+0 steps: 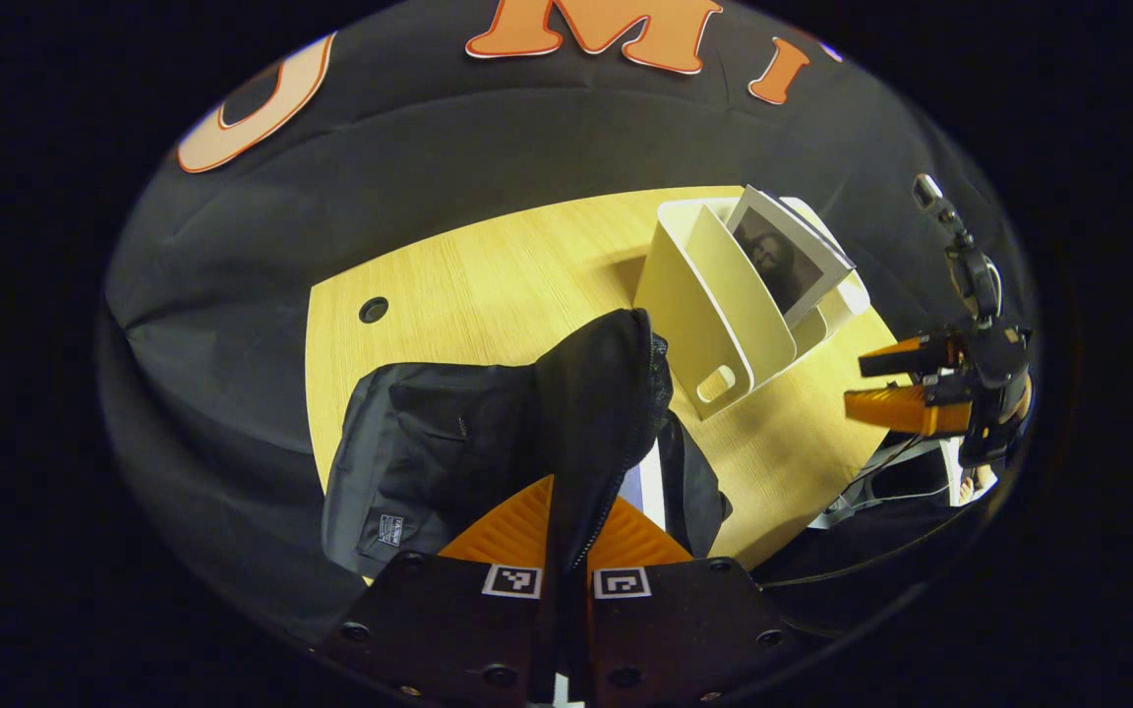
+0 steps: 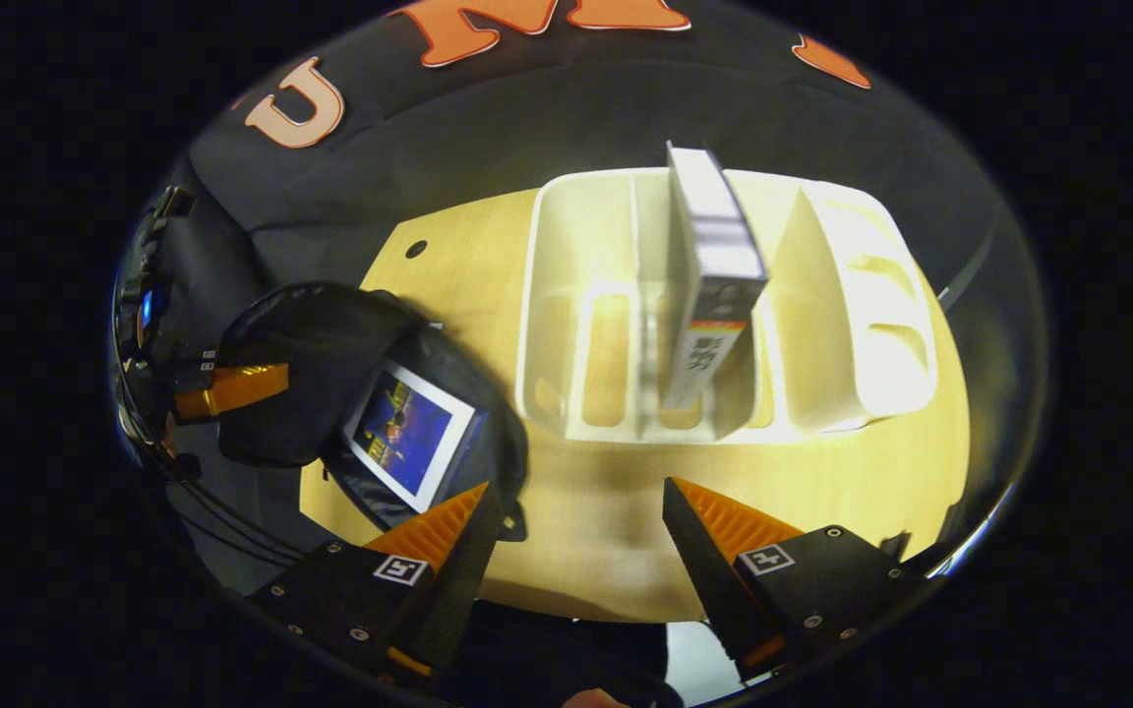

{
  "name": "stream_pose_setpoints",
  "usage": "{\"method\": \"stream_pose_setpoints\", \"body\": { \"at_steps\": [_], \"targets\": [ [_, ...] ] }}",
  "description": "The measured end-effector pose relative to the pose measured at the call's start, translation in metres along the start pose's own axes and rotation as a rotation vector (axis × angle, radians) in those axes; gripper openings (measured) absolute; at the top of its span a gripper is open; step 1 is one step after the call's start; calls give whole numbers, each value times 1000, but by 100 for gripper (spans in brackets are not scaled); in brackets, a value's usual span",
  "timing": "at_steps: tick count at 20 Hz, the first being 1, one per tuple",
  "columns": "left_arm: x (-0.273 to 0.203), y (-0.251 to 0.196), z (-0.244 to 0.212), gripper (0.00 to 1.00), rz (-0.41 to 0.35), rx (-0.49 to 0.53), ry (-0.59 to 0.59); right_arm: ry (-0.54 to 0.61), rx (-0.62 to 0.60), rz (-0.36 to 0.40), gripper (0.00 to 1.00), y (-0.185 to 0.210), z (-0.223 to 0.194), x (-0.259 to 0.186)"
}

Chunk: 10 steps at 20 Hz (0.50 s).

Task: Open the schoolbag, grab two books from the bookshelf and put them into the schoolbag.

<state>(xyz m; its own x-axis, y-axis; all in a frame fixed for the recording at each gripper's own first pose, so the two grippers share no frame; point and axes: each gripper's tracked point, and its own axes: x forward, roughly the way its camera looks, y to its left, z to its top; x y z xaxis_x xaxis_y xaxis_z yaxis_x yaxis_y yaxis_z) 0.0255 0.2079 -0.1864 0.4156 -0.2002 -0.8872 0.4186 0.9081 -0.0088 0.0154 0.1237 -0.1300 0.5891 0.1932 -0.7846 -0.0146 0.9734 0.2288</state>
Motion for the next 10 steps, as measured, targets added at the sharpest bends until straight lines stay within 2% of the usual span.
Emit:
{"method": "stream_pose_setpoints", "body": {
  "at_steps": [2,10],
  "targets": [
    [1,-1,-2,5,3,-13,-1,1,-43,-45,99,-20,10,-8],
    [1,-1,-6,5,20,-62,-14,78,-136,-50,99,-45,57,-19]
  ]
}}
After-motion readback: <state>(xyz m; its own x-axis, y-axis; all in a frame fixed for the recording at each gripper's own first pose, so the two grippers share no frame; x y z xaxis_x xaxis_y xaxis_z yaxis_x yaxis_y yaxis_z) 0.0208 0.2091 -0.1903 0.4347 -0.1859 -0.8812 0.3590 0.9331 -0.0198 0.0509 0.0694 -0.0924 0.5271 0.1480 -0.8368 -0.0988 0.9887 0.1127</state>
